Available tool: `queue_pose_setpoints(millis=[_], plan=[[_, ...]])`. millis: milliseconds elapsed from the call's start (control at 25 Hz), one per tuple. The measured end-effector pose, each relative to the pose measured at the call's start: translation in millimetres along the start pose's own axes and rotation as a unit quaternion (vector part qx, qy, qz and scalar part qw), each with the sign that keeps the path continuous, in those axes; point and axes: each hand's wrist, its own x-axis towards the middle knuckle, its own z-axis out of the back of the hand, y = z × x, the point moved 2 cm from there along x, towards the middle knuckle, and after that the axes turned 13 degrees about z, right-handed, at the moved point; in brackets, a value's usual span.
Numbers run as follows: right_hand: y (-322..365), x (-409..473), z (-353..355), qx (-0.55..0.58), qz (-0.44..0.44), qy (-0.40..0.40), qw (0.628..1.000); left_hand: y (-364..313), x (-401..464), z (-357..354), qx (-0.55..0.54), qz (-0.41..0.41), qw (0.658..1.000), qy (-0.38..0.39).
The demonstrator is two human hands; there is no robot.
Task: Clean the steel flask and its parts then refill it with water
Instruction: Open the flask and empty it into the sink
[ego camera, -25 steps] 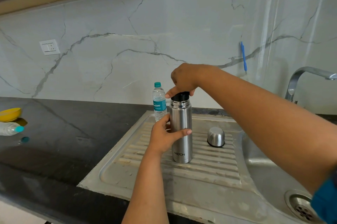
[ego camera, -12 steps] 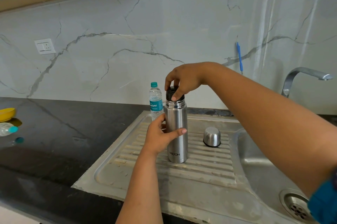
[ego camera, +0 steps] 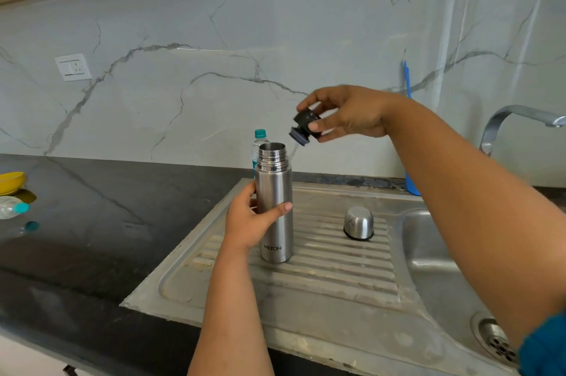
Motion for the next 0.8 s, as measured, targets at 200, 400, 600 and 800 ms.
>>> queue_pose_setpoints(millis=[200,400,600,800], plan=[[-89,-2,-34,-0.312,-0.089,0.082,0.942,4,3,13,-0.002,0.013,0.999,-0.039],[-146,1,-84,-0.413,-0.141,0.146,0.888,6,6,15,0.01,0.015,0.999,-0.046],[-151,9,-89,-0.428,-0.137,0.152,0.88,6,7,15,0.027,0.014,0.998,-0.051],[-137,7,-77,-0.361,-0.132,0.118,0.916,5,7,17,0.039,0.02,0.998,-0.048]])
